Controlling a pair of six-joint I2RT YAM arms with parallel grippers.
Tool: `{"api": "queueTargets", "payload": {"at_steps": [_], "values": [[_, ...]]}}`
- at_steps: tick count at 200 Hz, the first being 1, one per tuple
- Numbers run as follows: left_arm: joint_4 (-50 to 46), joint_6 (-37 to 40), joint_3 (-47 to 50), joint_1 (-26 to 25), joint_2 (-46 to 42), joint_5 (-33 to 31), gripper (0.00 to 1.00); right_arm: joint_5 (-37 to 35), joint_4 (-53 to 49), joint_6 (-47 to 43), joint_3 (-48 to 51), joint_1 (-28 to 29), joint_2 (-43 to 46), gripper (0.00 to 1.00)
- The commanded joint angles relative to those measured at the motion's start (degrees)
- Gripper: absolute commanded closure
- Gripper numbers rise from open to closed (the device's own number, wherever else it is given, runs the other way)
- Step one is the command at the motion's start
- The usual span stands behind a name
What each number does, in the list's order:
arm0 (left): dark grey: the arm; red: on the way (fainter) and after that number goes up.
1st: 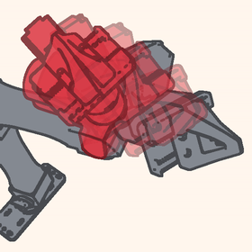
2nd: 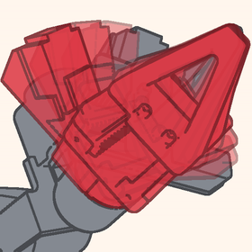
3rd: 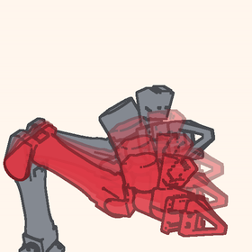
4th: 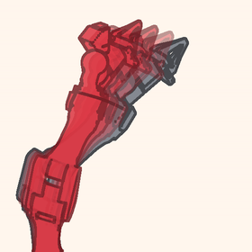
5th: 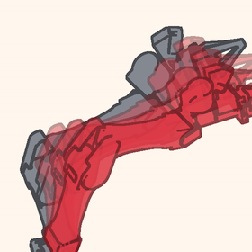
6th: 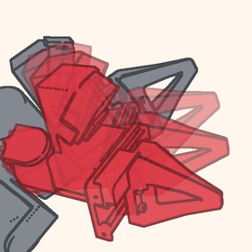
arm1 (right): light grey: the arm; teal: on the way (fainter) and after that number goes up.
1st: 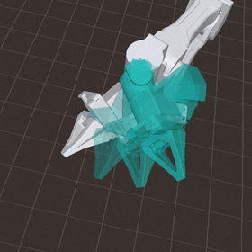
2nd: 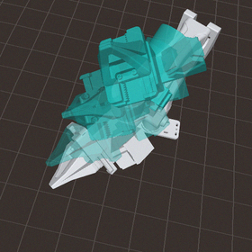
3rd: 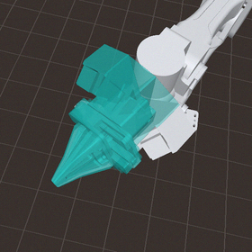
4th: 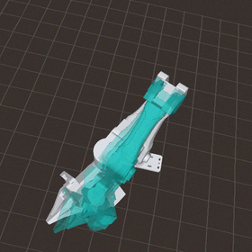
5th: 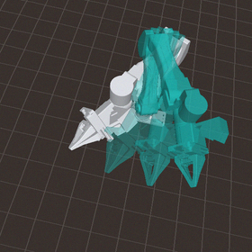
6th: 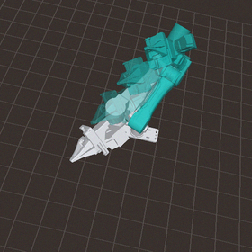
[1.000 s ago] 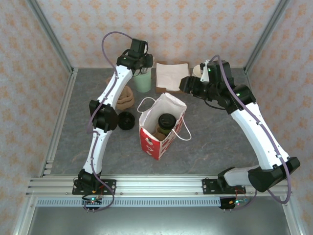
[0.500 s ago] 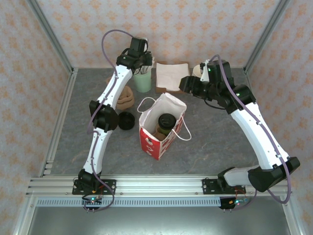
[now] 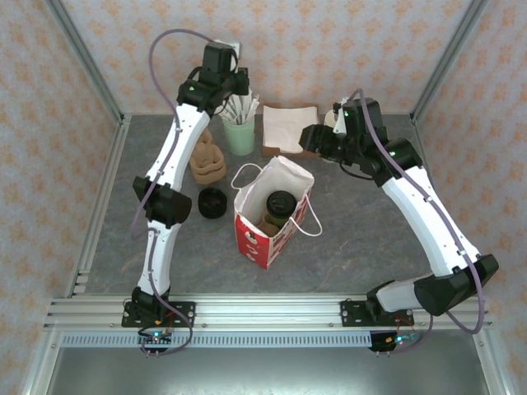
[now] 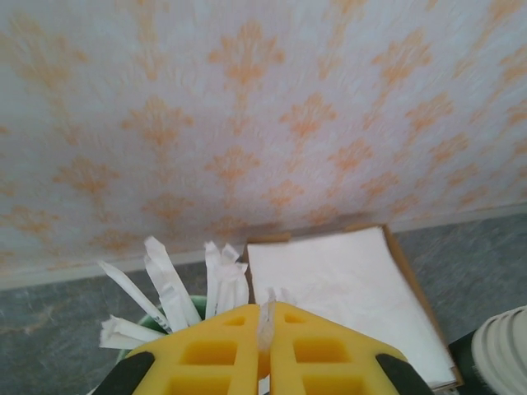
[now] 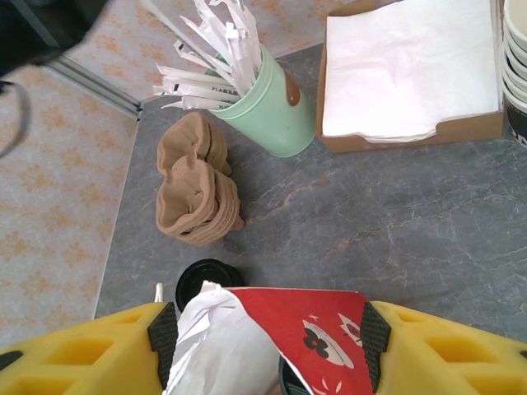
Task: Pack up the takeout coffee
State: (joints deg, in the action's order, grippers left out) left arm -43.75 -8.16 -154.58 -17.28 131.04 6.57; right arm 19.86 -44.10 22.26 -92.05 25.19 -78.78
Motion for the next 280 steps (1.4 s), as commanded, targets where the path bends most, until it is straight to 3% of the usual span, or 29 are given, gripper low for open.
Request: {"api": "queueTargets", "payload": {"at_steps": [1, 89, 135, 214, 280], "values": [[-3.00, 2.68, -1.28, -0.87, -5.33, -1.82, 0.91, -1.83, 2.13, -1.51, -2.65, -0.02, -0.71, 0.37], [-5.65, 4.55, 8.97, -9.12, -27.08, -6.00, 0.93, -16.78, 5.57, -5.14, -7.13, -1.98, -10.18, 0.34], [-4.11, 3.51, 22.86, -13.42, -41.48, -4.85, 0.93, -19.01, 6.31, -8.57, -16.43, -2.39, -21.36, 0.32], [-1.55, -3.37, 42.06, -15.39, -57.18, 6.72, 0.93, -16.80, -0.28, -11.82, -37.58, -2.40, -43.07, 0.34], [-0.41, -6.68, 52.76, -19.85, -60.76, 14.90, 0.94, -15.54, 0.62, -11.07, -41.77, -2.33, -51.23, 0.34]]}}
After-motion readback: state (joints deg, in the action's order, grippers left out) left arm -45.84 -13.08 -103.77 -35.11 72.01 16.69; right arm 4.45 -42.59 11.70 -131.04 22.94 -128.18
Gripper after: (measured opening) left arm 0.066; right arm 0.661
